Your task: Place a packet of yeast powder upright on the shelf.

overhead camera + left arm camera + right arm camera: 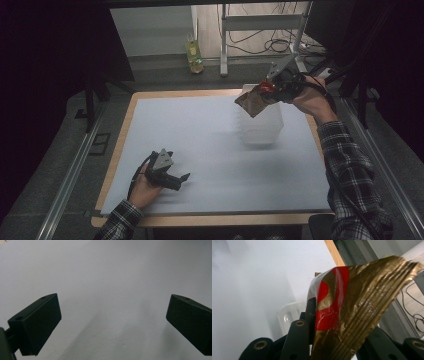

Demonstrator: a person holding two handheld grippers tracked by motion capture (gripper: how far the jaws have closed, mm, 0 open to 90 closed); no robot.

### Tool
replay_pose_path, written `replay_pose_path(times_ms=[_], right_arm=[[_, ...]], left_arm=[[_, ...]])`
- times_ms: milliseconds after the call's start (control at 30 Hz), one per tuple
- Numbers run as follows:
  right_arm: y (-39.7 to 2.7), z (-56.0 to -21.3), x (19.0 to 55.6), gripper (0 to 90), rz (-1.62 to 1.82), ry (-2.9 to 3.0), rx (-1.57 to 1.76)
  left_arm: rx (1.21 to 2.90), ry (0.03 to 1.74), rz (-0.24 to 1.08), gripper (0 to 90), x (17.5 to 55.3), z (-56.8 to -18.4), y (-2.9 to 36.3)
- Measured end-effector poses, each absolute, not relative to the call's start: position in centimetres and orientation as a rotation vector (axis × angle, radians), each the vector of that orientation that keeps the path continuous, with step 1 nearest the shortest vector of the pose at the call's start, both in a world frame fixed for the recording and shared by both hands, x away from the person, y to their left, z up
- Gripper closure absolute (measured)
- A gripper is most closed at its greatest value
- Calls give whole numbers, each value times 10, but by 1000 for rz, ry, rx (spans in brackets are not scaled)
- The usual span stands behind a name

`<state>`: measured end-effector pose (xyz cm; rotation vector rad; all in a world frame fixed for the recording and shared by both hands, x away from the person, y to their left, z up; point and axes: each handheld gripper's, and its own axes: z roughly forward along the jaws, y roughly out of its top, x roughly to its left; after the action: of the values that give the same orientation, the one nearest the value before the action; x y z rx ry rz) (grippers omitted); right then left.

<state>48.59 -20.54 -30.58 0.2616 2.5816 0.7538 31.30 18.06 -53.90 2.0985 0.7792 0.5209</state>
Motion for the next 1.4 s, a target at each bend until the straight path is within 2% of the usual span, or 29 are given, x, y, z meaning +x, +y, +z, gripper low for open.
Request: replay_pose_path(times_ms=[667,1067,1400], right_arm=[[-223,-322,518,724,589,2594,105],[-217,-337,533,727,505,2681,-18],[-197,-364,547,727,352,2765,-27]], left_arm=[[2099,783,510,0,313,-539,182],[2103,786,506,1,314,-540,183],[2106,784,505,1,314,-541,182]])
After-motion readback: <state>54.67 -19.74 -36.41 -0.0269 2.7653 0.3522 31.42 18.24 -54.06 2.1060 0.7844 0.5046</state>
